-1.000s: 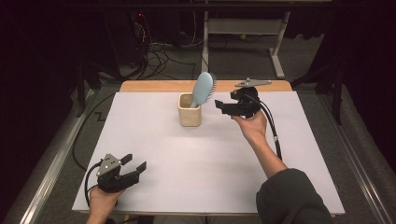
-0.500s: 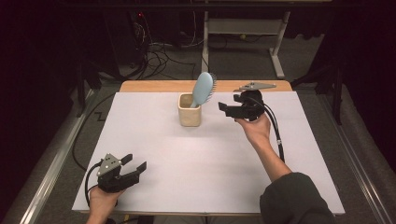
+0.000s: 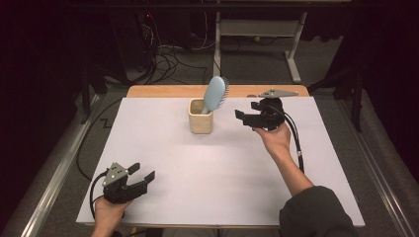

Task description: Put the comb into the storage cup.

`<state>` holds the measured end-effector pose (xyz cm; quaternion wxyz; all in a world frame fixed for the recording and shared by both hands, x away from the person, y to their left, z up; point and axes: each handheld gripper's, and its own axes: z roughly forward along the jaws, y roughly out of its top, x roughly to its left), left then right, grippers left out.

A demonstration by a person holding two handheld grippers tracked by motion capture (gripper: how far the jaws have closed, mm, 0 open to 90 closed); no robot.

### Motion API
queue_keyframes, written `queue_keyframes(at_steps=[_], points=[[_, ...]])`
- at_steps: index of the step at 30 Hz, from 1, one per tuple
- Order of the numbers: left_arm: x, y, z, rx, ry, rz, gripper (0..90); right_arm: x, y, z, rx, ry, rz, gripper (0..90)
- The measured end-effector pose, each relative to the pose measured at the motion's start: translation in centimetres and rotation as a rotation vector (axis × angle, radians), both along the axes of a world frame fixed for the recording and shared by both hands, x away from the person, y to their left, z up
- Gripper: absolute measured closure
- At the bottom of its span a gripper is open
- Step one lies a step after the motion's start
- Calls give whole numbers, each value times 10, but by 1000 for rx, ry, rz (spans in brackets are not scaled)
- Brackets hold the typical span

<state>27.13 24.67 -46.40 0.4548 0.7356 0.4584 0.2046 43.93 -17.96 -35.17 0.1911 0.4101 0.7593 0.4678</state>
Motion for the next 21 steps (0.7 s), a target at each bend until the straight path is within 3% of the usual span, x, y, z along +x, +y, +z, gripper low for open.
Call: queue_keyframes(at_steps=[21], points=[[0,1,0,-1,3,3,340,-10,-16,-5,21,0,-10,283]])
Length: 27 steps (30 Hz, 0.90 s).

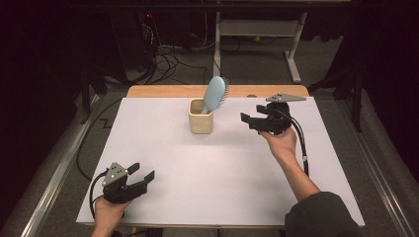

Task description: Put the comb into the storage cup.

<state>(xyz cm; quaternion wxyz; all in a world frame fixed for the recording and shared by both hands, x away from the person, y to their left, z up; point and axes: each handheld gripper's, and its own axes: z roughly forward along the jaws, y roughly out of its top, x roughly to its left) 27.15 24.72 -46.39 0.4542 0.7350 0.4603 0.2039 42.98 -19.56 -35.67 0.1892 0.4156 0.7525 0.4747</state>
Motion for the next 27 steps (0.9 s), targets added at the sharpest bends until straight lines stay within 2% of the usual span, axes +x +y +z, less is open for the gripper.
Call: queue_keyframes(at_steps=[27], points=[[0,0,0,-1,0,1,340,-10,-18,-4,9,-2,-13,283]])
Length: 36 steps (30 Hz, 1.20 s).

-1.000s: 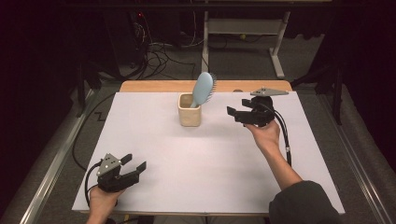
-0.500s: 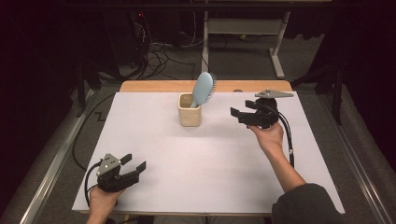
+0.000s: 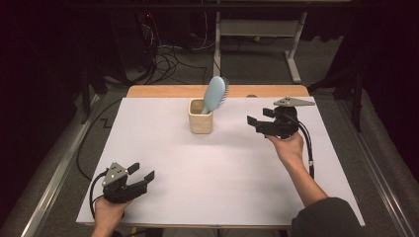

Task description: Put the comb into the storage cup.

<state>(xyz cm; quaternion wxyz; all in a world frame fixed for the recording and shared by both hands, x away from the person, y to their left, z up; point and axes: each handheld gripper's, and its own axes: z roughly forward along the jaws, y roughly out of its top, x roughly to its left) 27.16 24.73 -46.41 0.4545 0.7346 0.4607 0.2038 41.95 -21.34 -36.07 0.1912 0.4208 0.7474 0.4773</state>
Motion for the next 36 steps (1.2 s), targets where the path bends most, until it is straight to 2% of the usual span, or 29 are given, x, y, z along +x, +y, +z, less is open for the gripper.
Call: queue_keyframes(at_steps=[36], points=[[0,0,0,0,-1,3,341,-15,-30,-3,36,-12,-37,282]])
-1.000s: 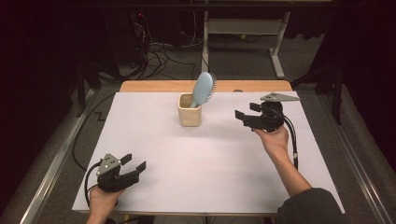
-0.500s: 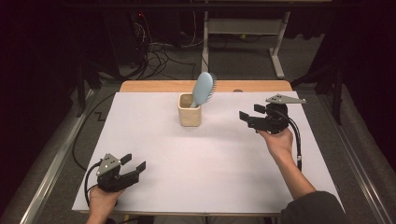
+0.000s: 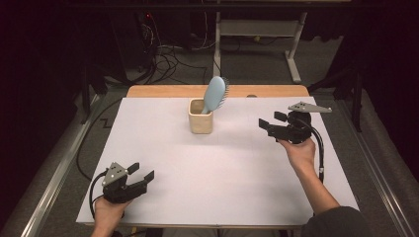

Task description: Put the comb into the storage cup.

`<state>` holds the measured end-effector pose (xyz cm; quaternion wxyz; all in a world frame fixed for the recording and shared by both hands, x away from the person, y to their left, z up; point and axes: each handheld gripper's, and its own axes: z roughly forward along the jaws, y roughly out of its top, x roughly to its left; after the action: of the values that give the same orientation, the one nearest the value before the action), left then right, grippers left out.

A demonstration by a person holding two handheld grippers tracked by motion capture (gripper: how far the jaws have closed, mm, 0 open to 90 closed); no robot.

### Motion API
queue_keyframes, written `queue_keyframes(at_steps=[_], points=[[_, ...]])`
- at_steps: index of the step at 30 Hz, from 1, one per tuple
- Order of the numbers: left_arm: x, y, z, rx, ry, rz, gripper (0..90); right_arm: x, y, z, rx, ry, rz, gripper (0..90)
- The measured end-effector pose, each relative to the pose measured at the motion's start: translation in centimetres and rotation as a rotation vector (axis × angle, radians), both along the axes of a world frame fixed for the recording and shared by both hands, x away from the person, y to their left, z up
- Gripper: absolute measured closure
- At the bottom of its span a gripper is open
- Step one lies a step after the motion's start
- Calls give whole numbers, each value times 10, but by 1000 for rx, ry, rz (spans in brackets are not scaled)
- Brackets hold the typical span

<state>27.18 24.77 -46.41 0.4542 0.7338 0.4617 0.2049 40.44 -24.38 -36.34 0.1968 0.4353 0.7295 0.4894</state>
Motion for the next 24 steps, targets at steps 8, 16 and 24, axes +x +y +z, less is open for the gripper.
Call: queue_keyframes(at_steps=[8,16,24], points=[[0,0,0,0,0,1,341,-4,-5,0,5,-9,-4,278],[0,0,0,1,-1,1,341,-10,-12,0,7,-18,-14,276],[0,0,0,-1,0,3,341,-15,-17,-2,1,-17,-12,272]])
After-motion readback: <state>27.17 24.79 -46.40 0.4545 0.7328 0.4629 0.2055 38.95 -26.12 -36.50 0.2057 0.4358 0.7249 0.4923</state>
